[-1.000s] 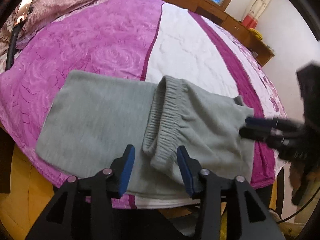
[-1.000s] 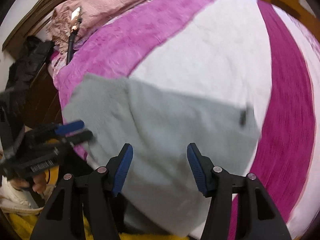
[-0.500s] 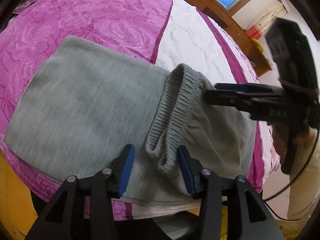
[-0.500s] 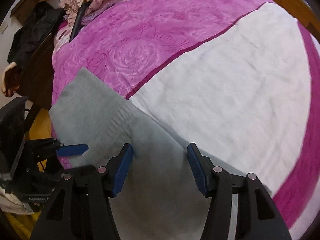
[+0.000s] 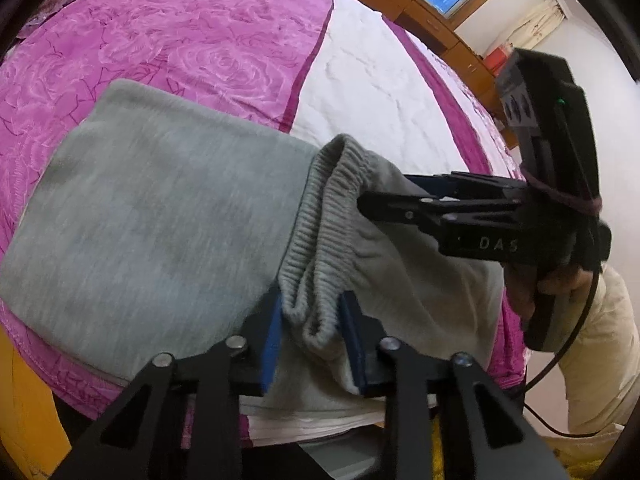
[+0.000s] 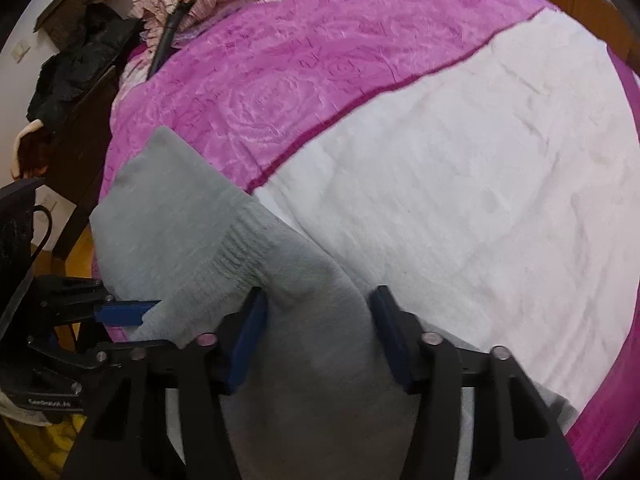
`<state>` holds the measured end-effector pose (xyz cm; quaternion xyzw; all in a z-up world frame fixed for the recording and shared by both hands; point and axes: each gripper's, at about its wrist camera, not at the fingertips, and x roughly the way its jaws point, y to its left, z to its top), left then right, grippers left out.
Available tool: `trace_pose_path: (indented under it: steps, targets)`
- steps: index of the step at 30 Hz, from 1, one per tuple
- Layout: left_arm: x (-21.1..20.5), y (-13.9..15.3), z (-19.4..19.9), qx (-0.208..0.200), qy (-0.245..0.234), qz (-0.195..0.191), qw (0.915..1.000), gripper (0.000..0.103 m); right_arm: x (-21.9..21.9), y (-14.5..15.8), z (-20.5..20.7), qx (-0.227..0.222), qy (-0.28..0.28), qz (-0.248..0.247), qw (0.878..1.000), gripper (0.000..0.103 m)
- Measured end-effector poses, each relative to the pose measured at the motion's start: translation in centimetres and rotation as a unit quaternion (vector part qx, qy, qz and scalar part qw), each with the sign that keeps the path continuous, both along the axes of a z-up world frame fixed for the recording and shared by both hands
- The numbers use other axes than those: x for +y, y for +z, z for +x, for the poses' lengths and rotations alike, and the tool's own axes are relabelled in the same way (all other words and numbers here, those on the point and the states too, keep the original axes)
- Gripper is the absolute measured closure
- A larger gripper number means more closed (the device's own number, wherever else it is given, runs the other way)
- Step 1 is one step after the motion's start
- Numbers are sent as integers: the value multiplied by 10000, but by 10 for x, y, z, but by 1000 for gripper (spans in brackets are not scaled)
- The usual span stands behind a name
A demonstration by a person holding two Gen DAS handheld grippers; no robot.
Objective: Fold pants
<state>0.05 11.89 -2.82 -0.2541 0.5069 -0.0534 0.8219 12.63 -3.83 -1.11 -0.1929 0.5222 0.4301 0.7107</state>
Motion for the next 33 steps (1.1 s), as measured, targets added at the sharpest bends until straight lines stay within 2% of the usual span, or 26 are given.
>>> trace_pose_path:
  steps: [2,5,16,19,26,33]
  targets:
    - [2,1,-1,-34,26,-76,10000,82,0,5,-4,-69,8,60,10000,78]
    - [3,6,-4,-106,50,-145,9998,84,1,13,-11,-244,-4,79,9997,85]
    - [6,43,-23,-586,55,-276,9979,85,-10,49,-27,-558,-196,600,9964,90]
    - [8,56,-32,-731,109,-167,9971,85,-7,59,-32,-630,-186,749,9950,91]
    - [28,72,-49,-870,392,-72,9954,85,10,75,-44,-721,-86,989,9924,94]
    - [60,95,-73,-1007,764,231,9917,85,50,88,-54,-707,193,1253,9894,94]
